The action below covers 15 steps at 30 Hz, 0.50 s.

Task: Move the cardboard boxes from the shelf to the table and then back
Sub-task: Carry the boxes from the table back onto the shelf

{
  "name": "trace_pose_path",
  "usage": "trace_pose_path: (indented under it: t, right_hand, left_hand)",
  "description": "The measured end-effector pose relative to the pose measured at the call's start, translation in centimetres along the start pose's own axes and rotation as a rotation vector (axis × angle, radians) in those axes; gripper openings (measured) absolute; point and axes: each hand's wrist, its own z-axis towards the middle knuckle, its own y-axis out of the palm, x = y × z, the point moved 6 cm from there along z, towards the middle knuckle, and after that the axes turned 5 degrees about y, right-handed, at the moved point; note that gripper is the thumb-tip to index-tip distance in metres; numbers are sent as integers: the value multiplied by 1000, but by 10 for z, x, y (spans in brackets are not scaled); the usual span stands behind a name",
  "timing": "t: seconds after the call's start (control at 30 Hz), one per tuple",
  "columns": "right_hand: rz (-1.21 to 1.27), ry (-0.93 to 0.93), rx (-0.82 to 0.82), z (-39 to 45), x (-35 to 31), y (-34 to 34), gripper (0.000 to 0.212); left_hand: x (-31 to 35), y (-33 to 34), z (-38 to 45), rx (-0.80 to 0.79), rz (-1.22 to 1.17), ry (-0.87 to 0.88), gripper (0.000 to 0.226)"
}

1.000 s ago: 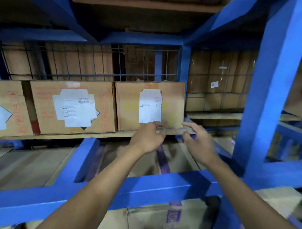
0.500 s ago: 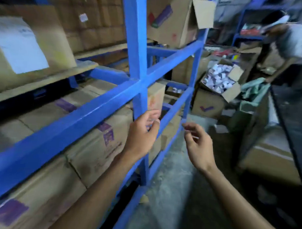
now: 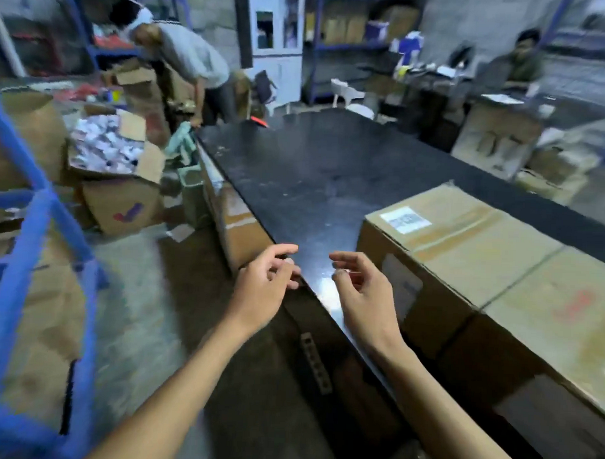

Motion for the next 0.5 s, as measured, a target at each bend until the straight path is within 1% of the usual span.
trace_pose_path:
  t: [0.13, 0.27, 0.37, 0.5]
  right_hand:
    - [-31, 7, 211, -25, 6, -114, 24]
    - [-77, 27, 407, -65, 19, -219, 24]
    - [-96, 92, 541, -106, 33, -289, 24]
    - [-160, 188, 757, -165, 56, -380, 24]
  left_hand:
    - [45, 117, -10, -232, -99, 74, 21]
    - [86, 222, -40, -417, -173, 120, 22]
    - [114, 289, -71, -555, -161, 165, 23]
    - [155, 369, -123, -746, -129, 248, 23]
